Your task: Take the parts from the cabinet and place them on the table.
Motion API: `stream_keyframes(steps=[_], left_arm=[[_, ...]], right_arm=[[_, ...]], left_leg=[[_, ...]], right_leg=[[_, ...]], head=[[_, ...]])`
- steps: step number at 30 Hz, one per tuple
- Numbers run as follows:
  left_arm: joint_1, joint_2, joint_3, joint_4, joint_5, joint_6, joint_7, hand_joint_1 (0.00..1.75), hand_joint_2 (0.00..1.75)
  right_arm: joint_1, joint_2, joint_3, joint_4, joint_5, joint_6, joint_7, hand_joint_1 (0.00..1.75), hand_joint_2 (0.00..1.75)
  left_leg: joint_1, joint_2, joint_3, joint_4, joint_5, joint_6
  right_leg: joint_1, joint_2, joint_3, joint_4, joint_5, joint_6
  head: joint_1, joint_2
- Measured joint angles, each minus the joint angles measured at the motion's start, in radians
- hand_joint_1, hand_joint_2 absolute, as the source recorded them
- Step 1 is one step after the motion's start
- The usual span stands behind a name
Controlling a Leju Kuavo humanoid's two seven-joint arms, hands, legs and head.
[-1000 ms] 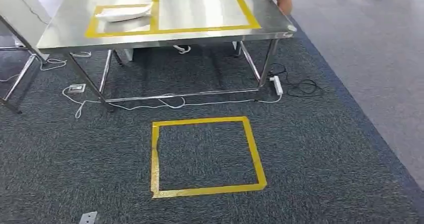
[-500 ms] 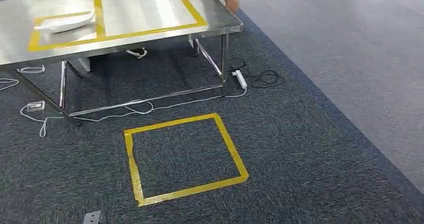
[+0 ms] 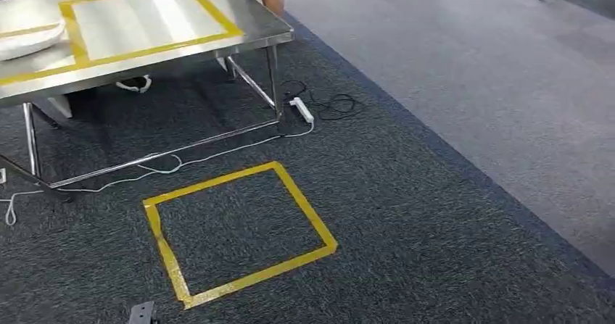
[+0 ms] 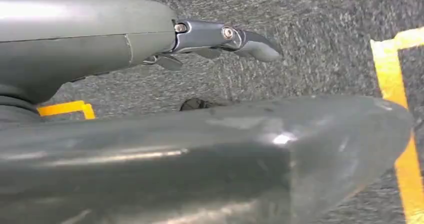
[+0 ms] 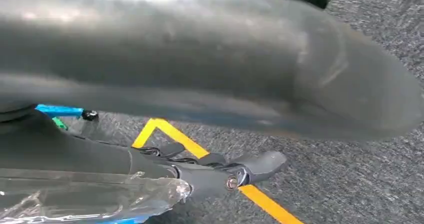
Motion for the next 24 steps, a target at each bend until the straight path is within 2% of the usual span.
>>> stream_keyframes(steps=[1,3,4,5,6,7,8,9,10,11,12,13,14,15,16,18,19,20,21,22,23,24], left_arm=[[0.000,-0.002,0.002,0.000,0.001,0.003,0.002,0.00,0.00],[-0.004,-0.003,0.005,0.000,0.002,0.009,0.009,0.00,0.00],[-0.006,-0.005,0.005,0.000,0.002,0.012,0.010,0.00,0.00],[-0.008,-0.006,0.005,0.000,0.002,0.013,0.010,0.00,0.00],[-0.009,-0.008,0.006,0.000,0.002,0.013,0.010,0.00,0.00],[-0.008,-0.008,0.008,0.000,0.002,0.015,0.010,0.00,0.00],[-0.008,-0.009,0.011,0.000,0.002,0.015,0.010,0.00,0.00],[-0.006,-0.009,0.014,0.000,0.002,0.016,0.011,0.00,0.00],[-0.004,-0.009,0.015,0.000,0.003,0.016,0.011,0.00,0.00],[-0.003,-0.009,0.015,0.000,0.003,0.016,0.011,0.00,0.00],[-0.003,-0.009,0.016,0.000,0.003,0.016,0.011,0.00,0.00],[-0.004,-0.009,0.016,0.000,0.003,0.016,0.011,0.00,0.00],[-0.005,-0.009,0.017,0.000,0.003,0.017,0.011,0.00,0.00],[-0.005,-0.009,0.019,0.000,0.003,0.018,0.010,0.00,0.00],[-0.006,-0.009,0.021,0.000,0.004,0.020,0.010,0.00,0.00],[-0.009,-0.011,0.022,0.000,0.004,0.021,0.010,0.00,0.00],[-0.009,-0.013,0.022,0.000,0.006,0.022,0.010,0.00,0.00],[-0.010,-0.014,0.023,0.000,0.005,0.022,0.009,0.00,0.00],[-0.011,-0.014,0.023,0.000,0.005,0.023,0.009,0.00,0.00],[-0.009,-0.014,0.023,0.000,0.002,0.023,0.008,0.00,0.00],[-0.006,-0.014,0.023,0.000,0.001,0.023,0.008,0.00,0.00],[-0.004,-0.014,0.023,0.000,0.001,0.023,0.007,0.00,0.00]], right_arm=[[-0.001,0.000,0.003,0.000,0.001,0.002,0.000,0.00,0.00],[0.001,0.000,0.007,0.000,0.005,0.006,0.000,0.00,0.00],[0.003,0.000,0.007,0.000,0.005,0.006,0.000,0.00,0.00],[0.004,0.000,0.007,0.000,0.005,0.006,0.001,0.00,0.00],[0.004,-0.001,0.008,0.000,0.005,0.006,0.001,0.00,0.00],[0.001,-0.001,0.009,0.000,0.005,0.006,0.001,0.00,0.00],[0.001,-0.001,0.011,0.000,0.005,0.006,0.001,0.00,0.00],[0.001,-0.002,0.012,0.000,0.005,0.007,0.001,0.00,0.00],[0.003,-0.002,0.012,0.000,0.005,0.007,0.001,0.00,0.00],[0.004,-0.002,0.012,0.000,0.005,0.007,0.002,0.00,0.00],[0.005,-0.002,0.012,0.000,0.005,0.007,0.002,0.00,0.00],[0.005,-0.002,0.012,0.000,0.005,0.007,0.002,0.00,0.00],[0.004,-0.002,0.013,0.000,0.006,0.007,0.002,0.00,0.00],[0.003,-0.002,0.013,0.000,0.007,0.008,0.002,0.00,0.00],[0.000,-0.002,0.014,0.000,0.007,0.011,0.000,0.00,0.00],[0.005,-0.003,0.014,0.000,0.008,0.016,-0.001,0.00,0.00],[0.008,-0.003,0.014,0.000,0.008,0.017,-0.001,0.00,0.00],[0.009,-0.004,0.014,0.000,0.008,0.017,-0.001,0.00,0.00],[0.008,-0.004,0.014,0.000,0.008,0.017,-0.002,0.00,0.00],[0.006,-0.004,0.014,0.000,0.007,0.017,-0.002,0.00,0.00],[0.003,-0.004,0.014,0.000,0.004,0.017,-0.002,0.00,0.00],[0.002,-0.004,0.014,0.000,0.001,0.017,0.000,0.00,0.00]], left_leg=[[0.000,0.009,0.002,0.000,0.000,-0.005],[0.002,0.027,0.004,-0.003,0.003,-0.015],[0.003,0.039,0.007,-0.005,0.001,-0.022],[0.008,0.016,0.006,0.001,-0.009,-0.032],[0.008,-0.038,-0.008,0.036,-0.041,-0.035],[0.009,-0.070,-0.041,0.109,-0.085,-0.035],[0.009,-0.084,-0.081,0.194,-0.126,-0.035],[0.008,-0.089,-0.120,0.271,-0.155,-0.034],[0.008,-0.094,-0.145,0.316,-0.162,-0.033],[0.007,-0.094,-0.144,0.310,-0.142,-0.031],[0.008,-0.096,-0.123,0.260,-0.097,-0.028],[0.009,-0.100,-0.088,0.182,-0.049,-0.026],[0.011,-0.121,-0.047,0.095,-0.005,-0.024],[0.016,-0.176,-0.018,0.031,0.011,-0.023],[0.022,-0.186,-0.011,0.000,-0.001,-0.023],[0.013,-0.173,-0.014,0.007,-0.001,-0.015],[0.013,-0.160,-0.012,0.005,0.002,-0.008],[0.020,-0.142,-0.011,-0.001,0.007,0.001],[0.018,-0.133,-0.010,-0.002,0.007,0.006],[0.016,-0.117,-0.009,-0.001,0.006,0.012],[0.013,-0.100,-0.009,-0.001,0.005,0.013],[0.012,-0.082,-0.009,-0.001,0.004,0.014]], right_leg=[[-0.002,0.021,-0.004,0.000,0.008,-0.009],[0.002,0.040,-0.017,0.005,0.009,-0.018],[0.003,0.054,-0.019,0.002,0.011,-0.026],[-0.005,0.067,-0.009,-0.004,0.018,-0.035],[-0.006,0.077,-0.012,-0.005,0.023,-0.043],[-0.006,0.089,-0.017,-0.005,0.026,-0.047],[-0.006,0.103,-0.021,-0.005,0.027,-0.049],[-0.004,0.119,-0.024,-0.005,0.028,-0.051],[-0.004,0.136,-0.025,-0.005,0.030,-0.050],[-0.004,0.151,-0.025,-0.005,0.031,-0.048],[-0.004,0.169,-0.025,-0.004,0.032,-0.046],[-0.004,0.184,-0.025,-0.003,0.033,-0.044],[-0.006,0.198,-0.024,-0.003,0.035,-0.041],[-0.006,0.209,-0.028,-0.002,0.037,-0.036],[0.000,0.224,-0.038,0.010,0.035,-0.030],[-0.007,0.242,-0.045,0.001,0.042,-0.015],[-0.009,0.254,-0.053,-0.004,0.045,-0.008],[-0.008,0.240,-0.053,0.002,0.042,-0.006],[-0.001,0.172,-0.064,0.029,0.021,-0.001],[-0.002,0.129,-0.096,0.093,-0.022,0.005],[-0.004,0.112,-0.135,0.177,-0.065,0.008],[-0.006,0.103,-0.177,0.265,-0.102,0.011]], head=[[-0.005,0.000],[-0.007,0.000],[-0.006,0.000],[-0.008,0.000],[-0.010,0.000],[-0.013,0.000],[-0.016,0.000],[-0.015,0.000],[-0.016,0.000],[-0.015,0.000],[-0.015,0.000],[-0.015,0.000],[-0.015,0.000],[-0.016,0.000],[-0.014,0.000],[-0.018,0.000],[-0.015,0.000],[-0.015,0.000],[-0.007,0.000],[0.000,0.000],[-0.002,0.000],[-0.001,0.000]])
